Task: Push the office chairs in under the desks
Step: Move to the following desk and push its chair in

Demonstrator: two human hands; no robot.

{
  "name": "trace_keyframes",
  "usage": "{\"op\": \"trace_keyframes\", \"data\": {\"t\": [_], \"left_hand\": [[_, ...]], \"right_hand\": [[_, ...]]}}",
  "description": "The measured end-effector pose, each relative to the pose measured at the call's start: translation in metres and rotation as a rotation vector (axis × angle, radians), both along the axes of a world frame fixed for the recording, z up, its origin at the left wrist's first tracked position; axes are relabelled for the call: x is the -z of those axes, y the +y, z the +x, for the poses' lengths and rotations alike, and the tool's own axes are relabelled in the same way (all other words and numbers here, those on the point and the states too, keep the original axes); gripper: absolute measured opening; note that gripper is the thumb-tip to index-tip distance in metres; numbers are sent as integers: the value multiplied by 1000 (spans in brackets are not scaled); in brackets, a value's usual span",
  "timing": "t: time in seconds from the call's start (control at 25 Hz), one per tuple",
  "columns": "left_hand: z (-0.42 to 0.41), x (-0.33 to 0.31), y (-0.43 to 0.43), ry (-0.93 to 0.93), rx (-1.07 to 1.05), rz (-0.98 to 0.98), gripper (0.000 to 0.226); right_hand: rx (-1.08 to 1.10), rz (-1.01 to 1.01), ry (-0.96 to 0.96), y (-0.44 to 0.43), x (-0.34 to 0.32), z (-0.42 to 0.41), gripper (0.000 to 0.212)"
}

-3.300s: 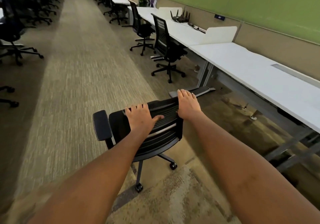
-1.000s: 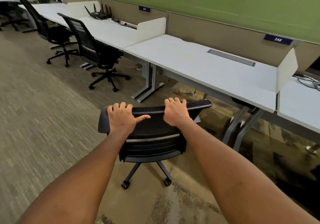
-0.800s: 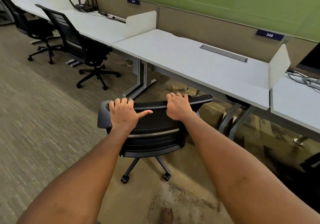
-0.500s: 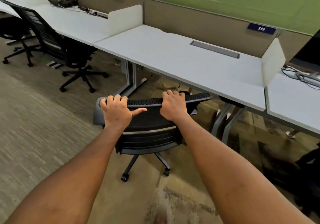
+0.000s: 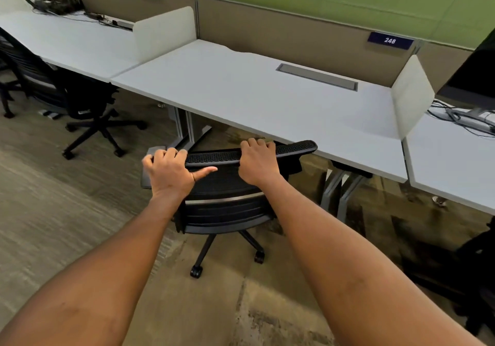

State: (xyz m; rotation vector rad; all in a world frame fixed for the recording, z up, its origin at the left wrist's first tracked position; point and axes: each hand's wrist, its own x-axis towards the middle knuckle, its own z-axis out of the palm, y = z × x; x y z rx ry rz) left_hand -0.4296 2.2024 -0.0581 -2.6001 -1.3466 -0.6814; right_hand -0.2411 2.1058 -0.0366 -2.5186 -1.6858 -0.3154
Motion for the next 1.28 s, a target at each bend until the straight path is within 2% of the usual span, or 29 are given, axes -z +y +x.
{"op": "trace_keyframes", "data": {"t": [0.28, 0.4, 0.56, 0.8, 0.88, 1.0, 1.08, 1.16, 1.28], "left_hand": [[35, -5, 49, 26, 43, -15, 89], [45, -6, 67, 29, 85, -46, 89], [56, -5, 95, 31, 128, -98, 91], [71, -19, 124, 78, 150, -174, 97], [74, -26, 129, 98, 165, -190, 99], [78, -31, 130, 125, 164, -228, 101], [75, -25, 123, 64, 166, -294, 103], [71, -11, 106, -53, 232, -296, 99], [64, 16, 61, -188, 424, -201, 80]], "right_hand": [[67, -53, 2, 37, -7, 28, 42], [174, -72, 9, 52, -8, 32, 53], [337, -47, 114, 76, -7, 26, 67], [155, -141, 188, 78, -8, 43, 91], [141, -48, 278, 74, -9, 41, 90], [196, 186, 348, 61, -2, 23, 75], [279, 307, 365, 46, 10, 7, 69], [362, 339, 385, 30, 24, -6, 65], [459, 235, 397, 2, 43, -23, 60]]}}
